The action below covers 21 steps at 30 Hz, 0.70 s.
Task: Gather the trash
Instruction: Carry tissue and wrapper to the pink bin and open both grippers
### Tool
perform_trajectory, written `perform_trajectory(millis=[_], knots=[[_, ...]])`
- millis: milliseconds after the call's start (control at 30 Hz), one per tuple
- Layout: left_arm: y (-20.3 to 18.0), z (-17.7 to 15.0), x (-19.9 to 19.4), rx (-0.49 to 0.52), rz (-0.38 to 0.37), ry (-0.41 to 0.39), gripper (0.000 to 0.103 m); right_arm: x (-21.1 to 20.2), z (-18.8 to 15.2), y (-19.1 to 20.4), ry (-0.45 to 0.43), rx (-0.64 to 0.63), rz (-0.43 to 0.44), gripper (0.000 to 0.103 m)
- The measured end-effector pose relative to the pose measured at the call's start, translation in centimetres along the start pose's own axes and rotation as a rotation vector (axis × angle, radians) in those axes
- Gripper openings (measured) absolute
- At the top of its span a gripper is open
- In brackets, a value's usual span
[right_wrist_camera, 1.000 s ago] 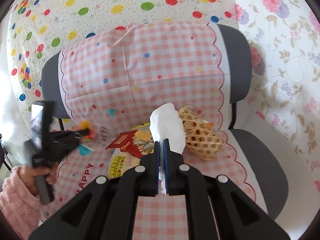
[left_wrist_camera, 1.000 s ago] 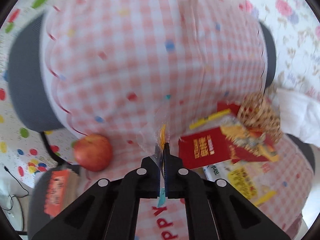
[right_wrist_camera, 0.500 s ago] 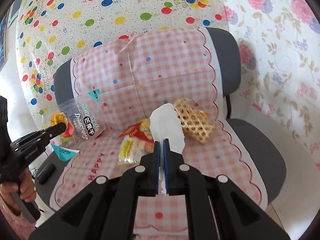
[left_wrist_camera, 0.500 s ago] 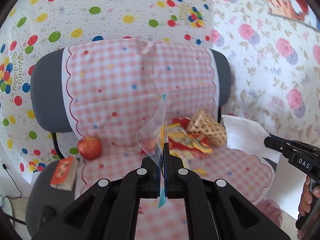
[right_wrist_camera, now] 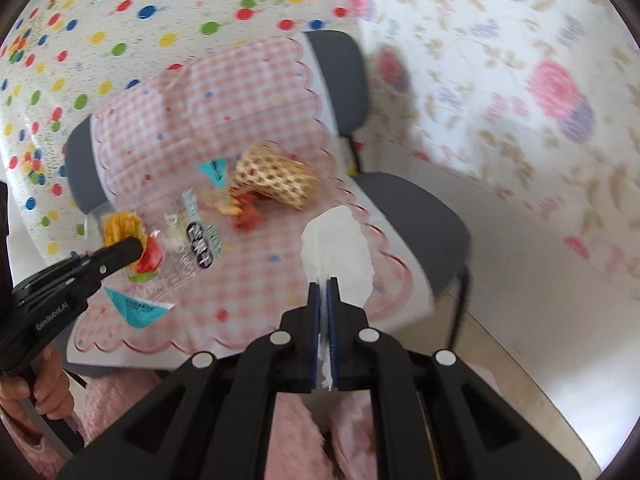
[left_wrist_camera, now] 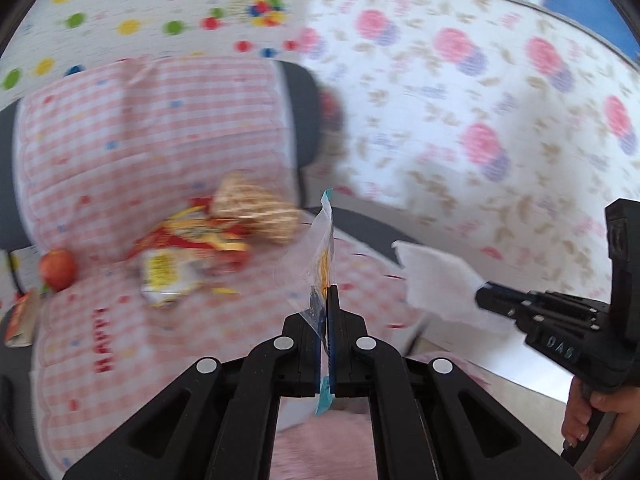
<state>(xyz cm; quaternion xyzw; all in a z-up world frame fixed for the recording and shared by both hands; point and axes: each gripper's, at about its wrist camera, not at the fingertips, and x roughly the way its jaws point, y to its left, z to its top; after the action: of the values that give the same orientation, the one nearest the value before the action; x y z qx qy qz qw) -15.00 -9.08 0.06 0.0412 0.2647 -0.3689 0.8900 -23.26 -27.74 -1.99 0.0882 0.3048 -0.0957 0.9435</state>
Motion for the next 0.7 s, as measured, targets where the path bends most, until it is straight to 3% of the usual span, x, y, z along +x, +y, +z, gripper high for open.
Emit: perform_trajectory(millis=[200,567,700], knots=[[-5.0,-1.7,2.2,0.070,-0.105,0.016,0.003,-1.3,-3.8,-2.8,0.063,0.056,-0.082,0.004],[-6.4,-4.7,3.7,0.072,-0.122,0.106,0.003,0.9,-9.0,-6.6,0.207,0.162,-0.151,0.005],[-6.1,-4.7,3.6,0.073,-0.106,0.107,0.003,1.5,-9.0,-7.2,0.213,0.165,-0.174,0.036]])
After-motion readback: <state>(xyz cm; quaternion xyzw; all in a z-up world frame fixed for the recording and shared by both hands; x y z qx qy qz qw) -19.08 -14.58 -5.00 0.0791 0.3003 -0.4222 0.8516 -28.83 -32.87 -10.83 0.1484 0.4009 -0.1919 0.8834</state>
